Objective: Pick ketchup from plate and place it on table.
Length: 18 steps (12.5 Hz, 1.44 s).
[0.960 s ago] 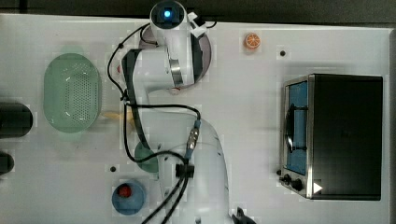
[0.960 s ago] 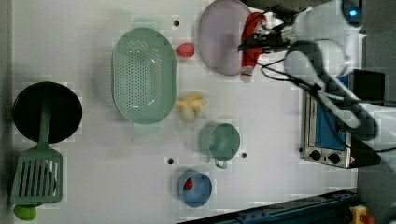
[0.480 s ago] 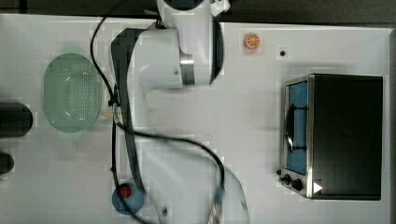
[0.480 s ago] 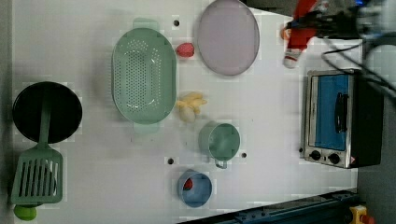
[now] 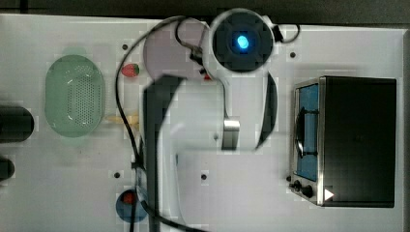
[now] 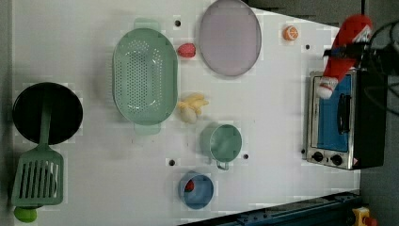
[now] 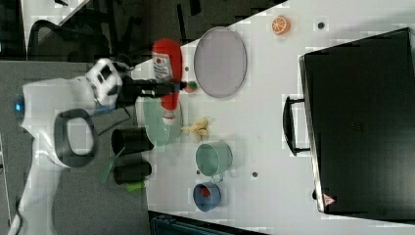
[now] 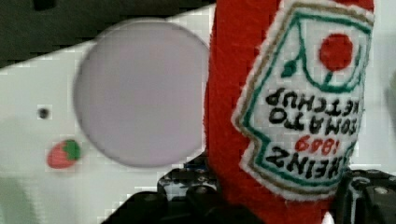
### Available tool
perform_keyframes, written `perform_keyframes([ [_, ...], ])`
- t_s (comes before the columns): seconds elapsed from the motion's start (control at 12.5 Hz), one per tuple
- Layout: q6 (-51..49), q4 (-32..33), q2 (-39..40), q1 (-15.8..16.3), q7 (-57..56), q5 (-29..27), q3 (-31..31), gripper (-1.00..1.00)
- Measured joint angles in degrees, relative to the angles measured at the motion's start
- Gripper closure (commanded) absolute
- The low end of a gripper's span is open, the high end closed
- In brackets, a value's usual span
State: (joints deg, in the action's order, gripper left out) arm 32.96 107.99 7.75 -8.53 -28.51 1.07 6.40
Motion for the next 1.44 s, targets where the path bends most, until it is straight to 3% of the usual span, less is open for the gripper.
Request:
perform_keyframes([
  [0.32,5.1,16.5,-3.5,-1.2,0.0,-0.1,-0.9,-0.19],
  [0.72,14.3,29.3,-0.4,-1.0,-0.2,-0.3,-0.6,-0.19],
  [0.8,14.9,30.2,1.0,-0.9,-0.2,-0.6,-0.6,-0.27],
  [1.04,20.0,29.9,6.3,-0.6,-0.2,-0.4,-0.6,-0.93],
  [1.44,19.3,28.8,6.1,-0.3,0.0,-0.7,-1.1,-1.00],
])
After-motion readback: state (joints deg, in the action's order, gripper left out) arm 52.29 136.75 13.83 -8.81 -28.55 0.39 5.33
